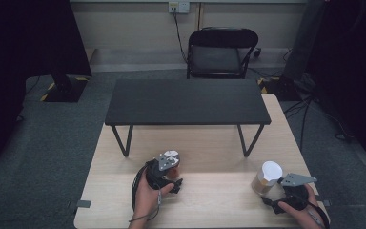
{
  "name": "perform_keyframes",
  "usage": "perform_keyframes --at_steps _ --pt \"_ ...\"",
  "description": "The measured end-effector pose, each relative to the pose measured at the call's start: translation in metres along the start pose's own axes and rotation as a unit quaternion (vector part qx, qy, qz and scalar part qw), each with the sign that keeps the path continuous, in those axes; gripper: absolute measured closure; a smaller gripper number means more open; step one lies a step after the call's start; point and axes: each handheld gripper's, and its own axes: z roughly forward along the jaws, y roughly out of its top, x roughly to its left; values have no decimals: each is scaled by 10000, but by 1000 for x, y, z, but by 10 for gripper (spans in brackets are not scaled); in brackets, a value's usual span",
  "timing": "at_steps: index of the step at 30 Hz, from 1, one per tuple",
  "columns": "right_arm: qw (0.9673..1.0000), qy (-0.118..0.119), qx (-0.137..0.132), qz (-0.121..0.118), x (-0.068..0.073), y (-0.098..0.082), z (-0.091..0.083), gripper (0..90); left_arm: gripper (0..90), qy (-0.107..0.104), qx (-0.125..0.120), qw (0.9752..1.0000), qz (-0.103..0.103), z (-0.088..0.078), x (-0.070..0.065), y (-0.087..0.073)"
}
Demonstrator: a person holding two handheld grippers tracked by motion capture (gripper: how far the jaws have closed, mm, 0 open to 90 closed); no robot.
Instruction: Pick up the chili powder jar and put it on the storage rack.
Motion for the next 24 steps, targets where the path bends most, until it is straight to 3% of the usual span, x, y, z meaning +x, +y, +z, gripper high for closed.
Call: perform_keyframes --at_steps 14,24 --pt "10000 0 1 2 0 0 0 0 16 17 -19 10000 4 -1 0 -1" --pt "10000 -3 -1 3 0 0 0 0 20 5 -98 9998 -144 -3 4 -2"
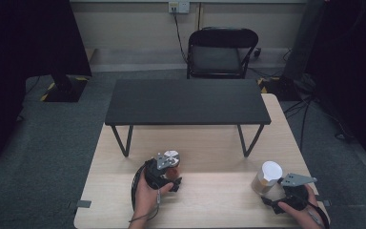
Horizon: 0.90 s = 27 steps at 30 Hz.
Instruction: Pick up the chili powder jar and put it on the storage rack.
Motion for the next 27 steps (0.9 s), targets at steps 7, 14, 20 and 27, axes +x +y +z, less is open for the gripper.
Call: perform_keyframes --at_steps 7,14,20,27 --pt "10000 -8 0 7 0 0 0 0 20 -20 -121 9999 -43 -3 2 -1" --pt "10000 -8 0 7 0 0 0 0 40 12 -303 9995 -96 -4 1 -4" --pt "10000 -7 2 11 0 0 0 0 106 41 -509 9985 -180 -5 1 -10" --pt "10000 -8 0 7 0 0 0 0 174 -63 -556 9983 -161 -4 4 -10"
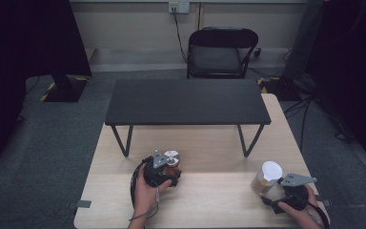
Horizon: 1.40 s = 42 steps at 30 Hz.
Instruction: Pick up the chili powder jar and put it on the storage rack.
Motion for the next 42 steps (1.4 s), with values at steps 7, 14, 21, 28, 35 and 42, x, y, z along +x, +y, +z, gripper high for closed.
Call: perform_keyframes --at_steps 7,14,21,28,35,42 --pt "10000 0 1 0 0 0 0 0 239 -78 -74 9999 -2 1 1 -2" --pt "10000 0 1 2 0 0 0 0 273 -142 -99 9998 -77 3 4 -2" --pt "10000 0 1 1 0 0 0 0 284 -96 -108 9999 24 3 1 -2" --pt "10000 0 1 0 0 0 0 0 302 24 -82 9997 216 2 -5 0" --pt "10000 0 3 4 0 0 0 0 304 27 -66 9999 157 1 -5 2" --pt "10000 0 0 1 0 0 0 0 305 -75 5 9999 130 -2 -4 5"
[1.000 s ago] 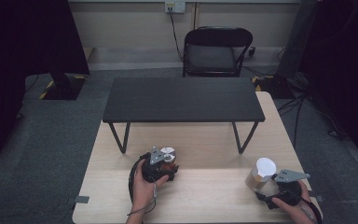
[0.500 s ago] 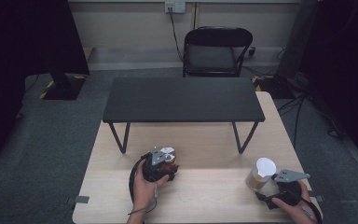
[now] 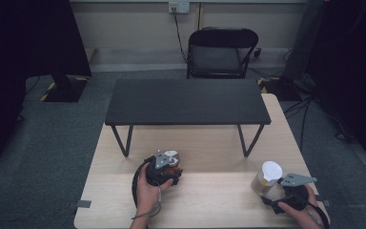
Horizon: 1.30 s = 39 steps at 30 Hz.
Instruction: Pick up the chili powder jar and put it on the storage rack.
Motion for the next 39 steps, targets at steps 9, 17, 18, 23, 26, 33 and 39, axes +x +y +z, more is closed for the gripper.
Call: perform_keyframes --at_steps 9,17,18,23,26,33,39 --pt "10000 0 1 0 0 0 0 0 305 -124 19 9999 19 -11 1 10" --pt "10000 0 1 0 0 0 0 0 304 -272 8 9995 153 -28 3 25" --pt "10000 0 1 0 0 0 0 0 304 -272 8 9995 153 -28 3 25" --pt "10000 0 0 0 0 0 0 0 305 -312 34 9992 239 -34 3 36" --pt "10000 0 0 1 0 0 0 0 304 -341 60 9989 324 -36 2 45" --pt "10000 -1 1 -1 0 0 0 0 304 -482 57 9980 399 -44 2 59" --pt "10000 -1 0 -1 0 0 0 0 304 -601 47 9972 442 -49 2 70"
